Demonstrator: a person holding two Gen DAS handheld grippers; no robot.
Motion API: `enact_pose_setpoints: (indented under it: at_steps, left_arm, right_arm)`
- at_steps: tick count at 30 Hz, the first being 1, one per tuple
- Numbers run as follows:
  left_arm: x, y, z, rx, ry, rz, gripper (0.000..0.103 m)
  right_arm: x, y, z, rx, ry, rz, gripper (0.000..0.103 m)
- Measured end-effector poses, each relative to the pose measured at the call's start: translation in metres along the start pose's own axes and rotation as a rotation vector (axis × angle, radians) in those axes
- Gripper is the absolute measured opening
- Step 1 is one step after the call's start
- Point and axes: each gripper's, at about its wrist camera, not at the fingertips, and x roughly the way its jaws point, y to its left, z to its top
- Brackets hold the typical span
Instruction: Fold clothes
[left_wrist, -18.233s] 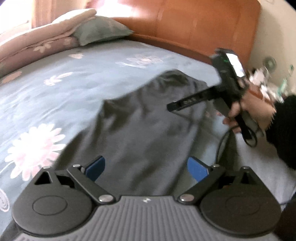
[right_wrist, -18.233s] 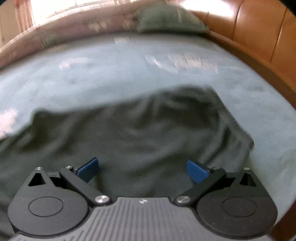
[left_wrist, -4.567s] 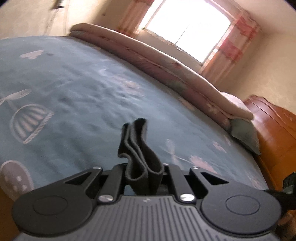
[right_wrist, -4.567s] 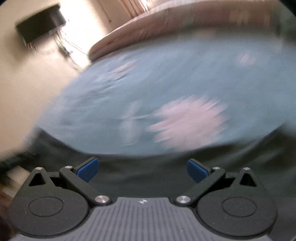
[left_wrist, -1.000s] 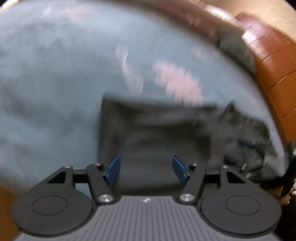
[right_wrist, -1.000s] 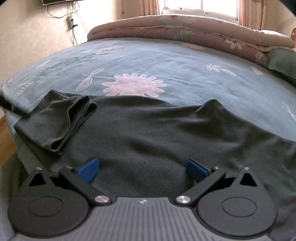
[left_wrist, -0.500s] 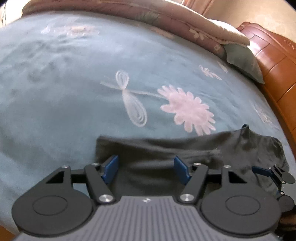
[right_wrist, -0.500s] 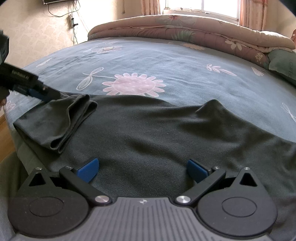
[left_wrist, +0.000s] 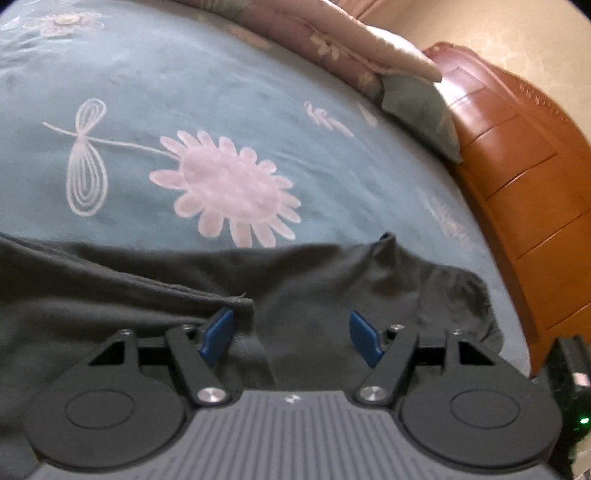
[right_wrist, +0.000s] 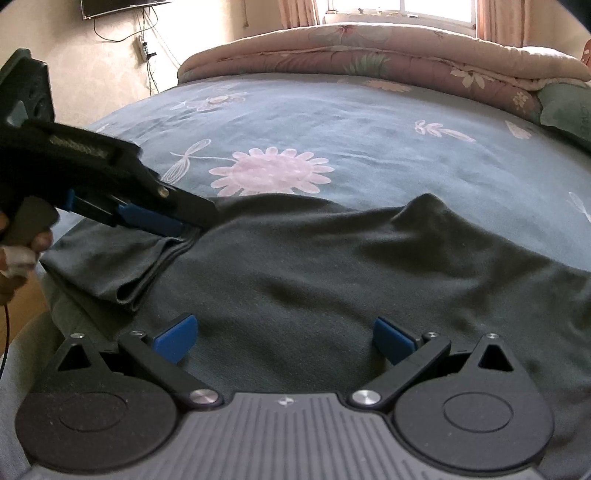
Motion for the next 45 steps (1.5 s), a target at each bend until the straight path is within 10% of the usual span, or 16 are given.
enact_pose_setpoints:
  at_steps: [10,20,32,39,45]
  left_arm:
    - [-0.016,0.003,-0.018,-0.136,0.044,-0.042,0.071]
    - [-0.034,-0.043,0.021,0.014,0.010,0.020,0.075]
    - [0.058,-0.038,0.035,-0.036,0.106,-0.111,0.076]
    - [0.077,-0.067,0.055,-0.026,0.164,-0.222,0.077]
    - [0.119,-0.075,0.059,0.025,0.168,-0.152,0.077]
  right_arm:
    - [0.002,-0.001,0.003,-0.008,0.016,-0.009,0.103]
    - [-0.025,-0.029,0.006,0.114,-0.102,-0.001,0.103]
    - [-0.015,-0.091,-0.005,0.448,-0.141,-0.033,0.103]
    - [-0.010,-0.080,-0.002,0.359,-0.118,-0.076,0.103]
    - [-0.011,-0.082,-0.001,0.353,-0.108,-0.069,0.103]
